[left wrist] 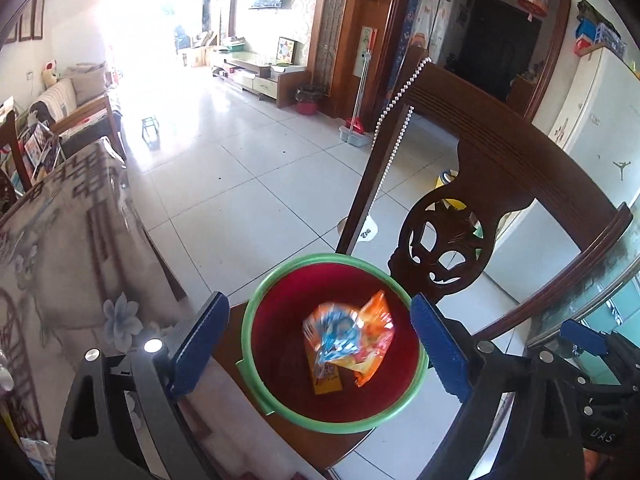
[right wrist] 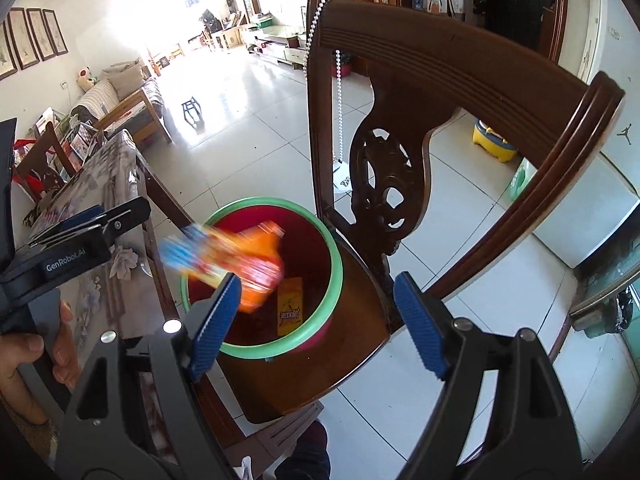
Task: Collect trash
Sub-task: 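Drop the carton into the red bin with the right tool while the left drops the bag, then move both tools back over the trash on the table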
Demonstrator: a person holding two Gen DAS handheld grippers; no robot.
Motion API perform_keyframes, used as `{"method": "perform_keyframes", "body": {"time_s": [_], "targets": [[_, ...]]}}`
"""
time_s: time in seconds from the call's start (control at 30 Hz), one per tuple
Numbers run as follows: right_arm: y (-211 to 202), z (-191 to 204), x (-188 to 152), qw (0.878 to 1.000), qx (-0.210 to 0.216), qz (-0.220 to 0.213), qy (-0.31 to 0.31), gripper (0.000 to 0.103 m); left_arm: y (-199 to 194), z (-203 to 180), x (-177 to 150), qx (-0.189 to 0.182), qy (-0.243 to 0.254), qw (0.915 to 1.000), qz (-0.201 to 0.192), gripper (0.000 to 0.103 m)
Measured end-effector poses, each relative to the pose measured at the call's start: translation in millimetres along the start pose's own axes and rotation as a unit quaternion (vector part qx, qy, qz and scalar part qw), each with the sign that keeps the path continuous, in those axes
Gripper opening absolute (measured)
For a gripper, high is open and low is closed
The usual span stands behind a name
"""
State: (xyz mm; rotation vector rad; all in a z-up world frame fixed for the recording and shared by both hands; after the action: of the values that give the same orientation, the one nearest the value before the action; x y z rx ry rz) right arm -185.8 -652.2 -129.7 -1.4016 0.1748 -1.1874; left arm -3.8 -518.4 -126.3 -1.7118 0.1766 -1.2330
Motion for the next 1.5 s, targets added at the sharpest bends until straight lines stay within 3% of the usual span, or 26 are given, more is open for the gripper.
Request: {"method": "perform_keyframes", "body": {"time_s": [0.13, 0.3, 0.53, 0.83, 1.0, 1.1, 1.23, 1.33, 1.5], "targets": [[-5.3, 16.3, -1.4, 1.0, 0.017, -0.004, -0.008, 0.077, -29.9, 17.0, -11.8, 0.008, -0.019, 0.9997, -0.012, 0.088], [-4.2, 59.3, -8.9, 0.998, 0.054, 0.003, -0.031, 0.077, -89.6, 59.4, -38.6, 0.053, -0.057, 0.9964, -0.031, 0.088], [-0.9, 148.8, -36.5, 0.99, 0.111, 0.024, -0.087, 0.078, -167.4, 136.4, -96.2, 0.14, -0.124, 0.9816, -0.042, 0.088], [-25.1, 273.9, -101.4, 0.972, 0.169, 0.043, -0.161, 0.078, -256.2, 243.7, -205.0, 0.23, -0.221, 0.9473, -0.029, 0.088], [-43.7, 322.5, -141.5, 0.964, 0.18, 0.05, -0.191, 0.079, -296.2, 315.3, -277.6, 0.288, -0.279, 0.9161, -0.002, 0.088], [-55.3, 343.0, -163.0, 0.961, 0.181, 0.05, -0.204, 0.08, -306.8, 359.3, -317.7, 0.313, -0.303, 0.9, 0.028, 0.088], [-64.4, 358.2, -185.4, 0.963, 0.172, 0.052, -0.203, 0.081, -302.7, 406.7, -356.4, 0.323, -0.321, 0.8882, 0.061, 0.088], [-69.3, 366.3, -199.5, 0.965, 0.163, 0.055, -0.198, 0.081, -292.1, 432.2, -376.9, 0.322, -0.322, 0.8867, 0.083, 0.088], [-69.0, 374.3, -214.6, 0.967, 0.159, 0.081, -0.182, 0.081, -268.7, 461.9, -392.3, 0.304, -0.316, 0.8922, 0.108, 0.088]]}}
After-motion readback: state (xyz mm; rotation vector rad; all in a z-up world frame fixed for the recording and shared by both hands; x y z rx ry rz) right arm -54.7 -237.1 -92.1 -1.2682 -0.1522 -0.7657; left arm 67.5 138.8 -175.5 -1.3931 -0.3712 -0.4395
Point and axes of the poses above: each gripper's, at about its wrist camera, not at the fingertips, and y roughly the way its jaws point, z to its left, x to its top, the point moved 1 cm from there along y, roughly the way its jaws point, and after that the axes turned 11 degrees about y, right-handed, at the moved point
